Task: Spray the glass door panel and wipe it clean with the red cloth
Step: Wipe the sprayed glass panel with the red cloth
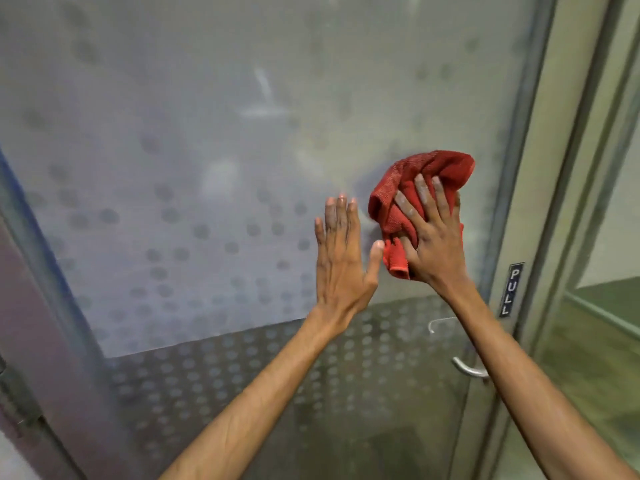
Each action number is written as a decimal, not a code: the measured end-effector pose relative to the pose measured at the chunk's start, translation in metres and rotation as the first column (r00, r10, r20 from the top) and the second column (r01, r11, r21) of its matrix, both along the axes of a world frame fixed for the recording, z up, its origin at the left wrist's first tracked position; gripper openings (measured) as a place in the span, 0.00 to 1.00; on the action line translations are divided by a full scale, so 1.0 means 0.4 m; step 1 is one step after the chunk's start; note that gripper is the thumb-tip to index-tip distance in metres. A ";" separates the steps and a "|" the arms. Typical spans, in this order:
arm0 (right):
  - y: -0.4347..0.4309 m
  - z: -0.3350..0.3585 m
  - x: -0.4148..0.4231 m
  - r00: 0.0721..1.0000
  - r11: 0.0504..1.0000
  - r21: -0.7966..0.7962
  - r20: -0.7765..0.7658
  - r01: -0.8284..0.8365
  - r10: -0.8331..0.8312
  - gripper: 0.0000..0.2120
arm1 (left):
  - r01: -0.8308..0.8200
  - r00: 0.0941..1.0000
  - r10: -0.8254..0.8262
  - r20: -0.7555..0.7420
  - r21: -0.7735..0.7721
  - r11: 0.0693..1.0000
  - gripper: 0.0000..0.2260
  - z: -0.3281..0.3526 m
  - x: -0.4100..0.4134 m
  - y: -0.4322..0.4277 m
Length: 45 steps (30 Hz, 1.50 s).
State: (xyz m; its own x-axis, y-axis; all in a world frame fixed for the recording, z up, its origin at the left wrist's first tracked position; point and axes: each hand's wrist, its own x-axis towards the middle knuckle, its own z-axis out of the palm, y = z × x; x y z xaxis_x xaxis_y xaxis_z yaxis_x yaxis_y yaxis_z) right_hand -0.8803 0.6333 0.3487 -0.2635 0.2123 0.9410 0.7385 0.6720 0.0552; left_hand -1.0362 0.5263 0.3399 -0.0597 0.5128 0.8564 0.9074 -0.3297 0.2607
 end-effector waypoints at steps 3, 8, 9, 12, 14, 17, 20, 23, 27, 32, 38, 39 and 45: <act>0.041 0.003 0.107 1.000 0.997 -0.079 -0.019 0.023 -0.025 0.34 | 0.040 0.999 -0.041 -0.022 -0.026 0.999 0.32 0.022 0.117 0.056; 0.072 0.014 0.205 0.996 0.987 -0.149 0.046 -0.063 0.071 0.32 | 0.110 0.994 -0.110 0.000 -0.036 0.993 0.28 0.056 0.254 0.112; 0.070 0.014 0.214 0.992 0.981 -0.165 0.059 -0.100 0.111 0.33 | 0.138 0.990 -0.137 0.038 -0.024 0.990 0.26 0.060 0.273 0.116; 0.055 0.019 0.251 0.957 0.935 -0.230 0.040 -0.271 0.287 0.31 | 0.196 0.959 -0.199 0.200 0.033 0.980 0.22 0.069 0.317 0.119; 0.042 0.023 0.273 0.919 0.879 -0.274 -0.062 -0.390 0.389 0.27 | 0.205 0.930 -0.220 0.293 0.080 0.975 0.15 0.075 0.330 0.119; 0.016 0.004 0.279 0.883 0.828 -0.312 -0.226 -0.466 0.412 0.27 | 0.238 0.857 -0.265 0.443 0.117 0.964 0.08 0.084 0.339 0.122; -0.004 -0.030 0.291 0.856 0.828 -0.294 -0.366 -0.478 0.364 0.31 | 0.310 0.781 -0.351 0.517 0.168 0.936 0.03 0.078 0.340 0.118; -0.028 -0.081 0.310 0.824 0.845 -0.281 -0.493 -0.454 0.278 0.32 | 0.436 0.708 -0.461 0.535 0.182 0.881 0.03 0.064 0.338 0.116; -0.100 -0.154 0.320 0.695 0.868 -0.301 -0.715 -0.395 0.068 0.43 | 0.650 0.585 -0.591 0.555 0.114 0.751 0.04 0.051 0.346 0.106; -0.221 -0.228 0.363 0.320 0.374 -0.323 -0.945 -0.870 -0.070 0.22 | 0.798 0.474 -0.669 0.573 0.043 0.601 0.06 0.012 0.375 0.073; -0.368 -0.321 0.435 0.059 0.269 -0.108 -0.981 -0.957 -0.183 0.06 | 0.895 0.395 -0.667 0.631 -0.100 0.435 0.09 -0.093 0.436 0.036; -0.392 -0.332 0.455 0.053 0.284 -0.106 -0.981 -0.953 -0.187 0.07 | 0.909 0.371 -0.661 0.652 -0.110 0.402 0.11 -0.112 0.452 0.028; -0.583 -0.403 0.591 0.092 0.386 -0.180 -0.968 -0.905 -0.235 0.21 | 0.961 0.277 -0.683 0.676 -0.179 0.213 0.14 -0.196 0.598 -0.068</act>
State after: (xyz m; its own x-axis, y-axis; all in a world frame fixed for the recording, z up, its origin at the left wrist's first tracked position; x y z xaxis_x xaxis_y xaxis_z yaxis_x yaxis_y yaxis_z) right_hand -0.6438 0.4000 0.1875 0.1753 0.9832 0.0499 -0.5172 0.1351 -0.8451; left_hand -0.7969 0.4991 0.2614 0.4576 0.7485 0.4800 -0.0710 -0.5074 0.8588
